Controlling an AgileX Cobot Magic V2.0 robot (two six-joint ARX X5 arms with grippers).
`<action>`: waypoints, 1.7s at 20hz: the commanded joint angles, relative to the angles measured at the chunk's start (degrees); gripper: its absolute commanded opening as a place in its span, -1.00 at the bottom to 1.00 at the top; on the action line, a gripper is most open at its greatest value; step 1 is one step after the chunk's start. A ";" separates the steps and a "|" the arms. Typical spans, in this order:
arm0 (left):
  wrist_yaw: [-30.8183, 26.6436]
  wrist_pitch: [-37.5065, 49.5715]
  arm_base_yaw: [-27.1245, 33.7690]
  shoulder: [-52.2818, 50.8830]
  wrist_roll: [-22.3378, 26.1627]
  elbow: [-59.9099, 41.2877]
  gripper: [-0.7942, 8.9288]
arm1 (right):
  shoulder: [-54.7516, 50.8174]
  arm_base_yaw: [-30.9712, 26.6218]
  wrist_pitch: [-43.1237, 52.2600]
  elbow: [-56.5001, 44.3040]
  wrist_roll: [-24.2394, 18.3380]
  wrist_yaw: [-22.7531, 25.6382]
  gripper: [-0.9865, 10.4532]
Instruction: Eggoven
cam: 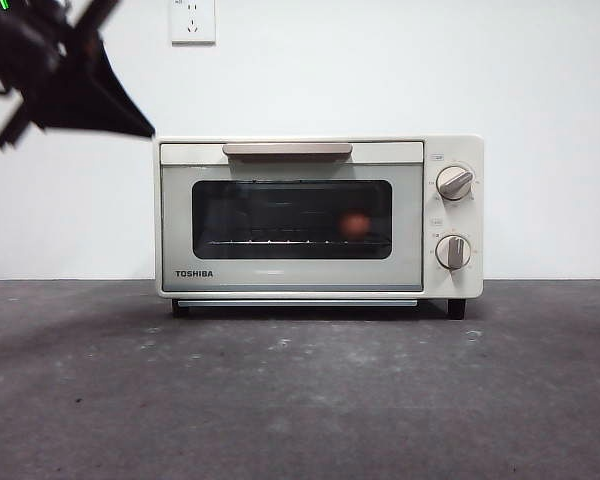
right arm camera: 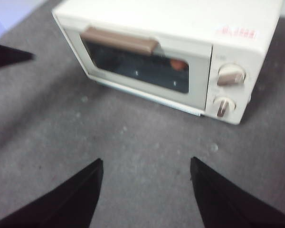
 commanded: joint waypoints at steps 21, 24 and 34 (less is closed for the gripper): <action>-6.27 -16.17 -2.78 -21.05 10.58 0.79 -0.82 | 2.08 3.93 37.99 -21.59 -0.79 -5.05 -0.82; -6.27 -16.41 -2.78 -21.05 9.99 0.79 -0.82 | 2.08 3.93 38.16 -21.59 -0.76 -4.17 -0.82; -6.27 -15.89 -2.78 -21.03 9.94 0.79 -0.82 | 2.01 3.80 38.16 -21.59 -0.76 -4.07 -0.82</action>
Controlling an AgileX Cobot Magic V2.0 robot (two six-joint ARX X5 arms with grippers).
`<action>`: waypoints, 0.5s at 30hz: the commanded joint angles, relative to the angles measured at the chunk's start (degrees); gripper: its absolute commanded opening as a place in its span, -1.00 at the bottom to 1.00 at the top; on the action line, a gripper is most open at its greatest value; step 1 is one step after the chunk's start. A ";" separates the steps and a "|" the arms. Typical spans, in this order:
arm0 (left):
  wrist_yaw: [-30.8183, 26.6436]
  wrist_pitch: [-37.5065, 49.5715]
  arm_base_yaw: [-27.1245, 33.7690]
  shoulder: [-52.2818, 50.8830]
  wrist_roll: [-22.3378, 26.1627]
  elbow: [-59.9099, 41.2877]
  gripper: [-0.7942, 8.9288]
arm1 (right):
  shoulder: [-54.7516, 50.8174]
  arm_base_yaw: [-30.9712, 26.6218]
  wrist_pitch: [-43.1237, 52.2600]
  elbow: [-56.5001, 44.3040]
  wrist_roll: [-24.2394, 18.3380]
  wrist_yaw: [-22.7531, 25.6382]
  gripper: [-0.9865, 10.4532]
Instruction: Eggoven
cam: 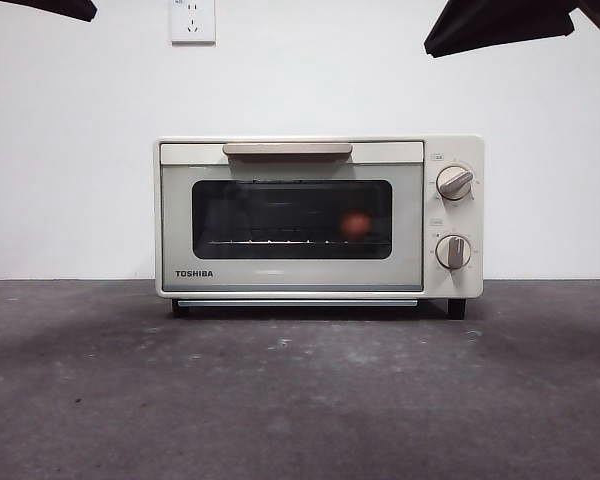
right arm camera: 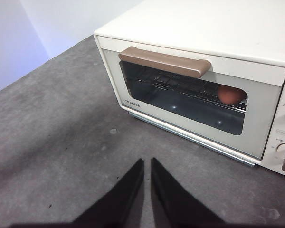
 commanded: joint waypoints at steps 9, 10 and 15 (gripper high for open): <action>-0.22 0.81 -0.31 0.35 0.28 0.79 -0.82 | 0.37 0.28 0.70 0.26 -0.55 0.24 -0.82; -0.22 0.90 -0.70 0.31 1.36 0.79 -0.82 | 0.37 0.28 0.70 0.26 -0.55 0.26 -0.82; -0.24 1.01 1.22 -2.69 13.88 0.63 -0.82 | 0.37 0.31 0.70 0.26 -0.55 0.24 -0.82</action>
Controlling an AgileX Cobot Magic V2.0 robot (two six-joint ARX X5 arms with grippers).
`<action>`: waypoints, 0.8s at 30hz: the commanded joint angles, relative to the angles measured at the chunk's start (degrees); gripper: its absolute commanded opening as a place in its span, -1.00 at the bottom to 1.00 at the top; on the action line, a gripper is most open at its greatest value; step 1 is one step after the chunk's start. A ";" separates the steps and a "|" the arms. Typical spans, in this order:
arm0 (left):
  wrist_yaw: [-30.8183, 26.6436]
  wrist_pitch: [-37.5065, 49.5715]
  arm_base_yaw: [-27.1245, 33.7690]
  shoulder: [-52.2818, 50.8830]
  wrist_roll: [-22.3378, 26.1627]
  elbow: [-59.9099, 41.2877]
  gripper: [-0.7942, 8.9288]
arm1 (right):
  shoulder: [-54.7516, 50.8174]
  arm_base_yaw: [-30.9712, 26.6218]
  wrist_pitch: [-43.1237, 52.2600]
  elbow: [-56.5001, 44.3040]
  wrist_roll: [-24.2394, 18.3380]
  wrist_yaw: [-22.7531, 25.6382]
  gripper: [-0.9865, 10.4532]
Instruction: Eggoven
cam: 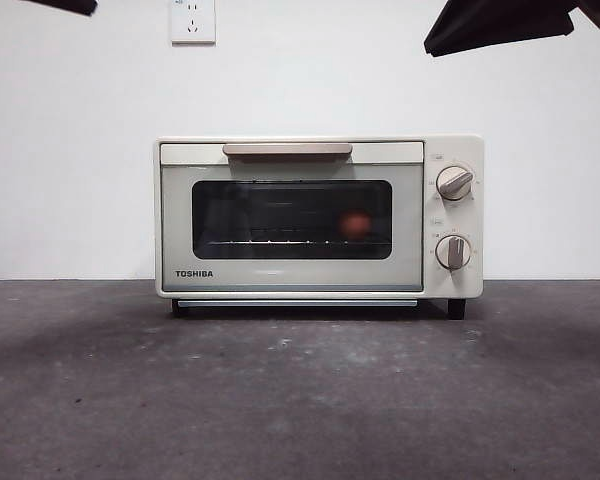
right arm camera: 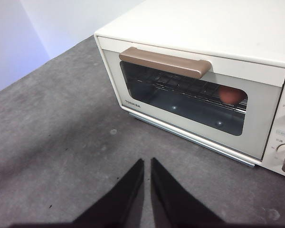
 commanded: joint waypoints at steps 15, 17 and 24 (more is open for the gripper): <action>-8.55 21.66 15.10 -24.17 10.84 -24.83 -0.82 | 0.39 0.28 0.59 0.26 -0.55 0.22 -0.82; -10.05 23.47 15.10 -27.74 10.75 -29.24 -0.82 | 0.39 0.28 0.59 0.26 -0.55 0.22 -0.82; -12.48 22.75 15.32 -39.10 10.73 -40.59 -0.82 | 0.39 0.28 0.59 0.26 -0.55 0.22 -0.82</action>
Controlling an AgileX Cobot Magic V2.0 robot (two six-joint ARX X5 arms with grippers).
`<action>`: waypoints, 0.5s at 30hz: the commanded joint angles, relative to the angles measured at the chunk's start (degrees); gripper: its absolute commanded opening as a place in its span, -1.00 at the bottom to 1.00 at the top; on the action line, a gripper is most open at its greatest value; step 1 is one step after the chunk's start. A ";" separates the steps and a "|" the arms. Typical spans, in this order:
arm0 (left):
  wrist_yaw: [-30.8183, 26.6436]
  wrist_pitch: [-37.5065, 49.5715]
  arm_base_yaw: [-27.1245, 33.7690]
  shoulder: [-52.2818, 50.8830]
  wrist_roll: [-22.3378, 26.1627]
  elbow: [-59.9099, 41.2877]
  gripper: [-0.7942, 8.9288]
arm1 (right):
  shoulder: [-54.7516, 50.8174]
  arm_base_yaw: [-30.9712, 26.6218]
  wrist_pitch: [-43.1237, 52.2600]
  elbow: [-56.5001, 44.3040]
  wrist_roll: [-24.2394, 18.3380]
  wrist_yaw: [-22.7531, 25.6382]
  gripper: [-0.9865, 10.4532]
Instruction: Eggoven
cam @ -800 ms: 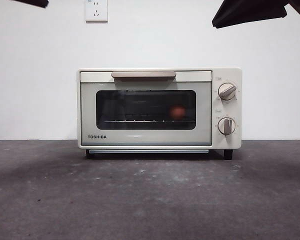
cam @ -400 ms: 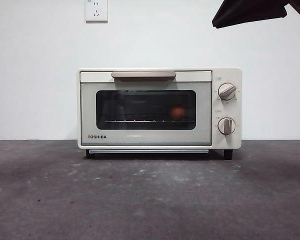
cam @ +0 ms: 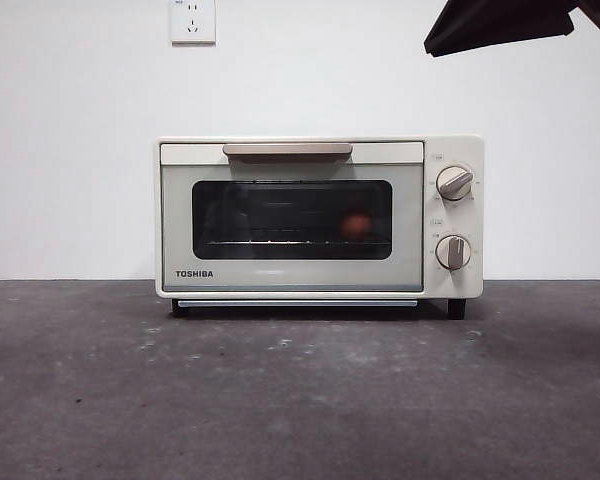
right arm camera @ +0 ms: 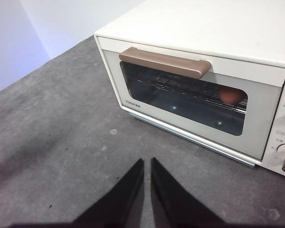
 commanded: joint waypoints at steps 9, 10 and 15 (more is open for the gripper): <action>-0.39 -6.03 0.15 -10.80 -0.02 -8.76 -0.82 | 0.39 0.28 0.59 0.26 -0.57 0.22 -0.82; -0.42 -6.29 0.15 -11.54 -0.04 -9.60 -0.82 | 0.39 0.28 0.59 0.26 -0.57 0.22 -0.82; -0.39 -8.72 0.15 -13.88 -1.60 -12.66 -0.82 | 0.39 0.28 0.59 0.26 -0.57 0.22 -0.82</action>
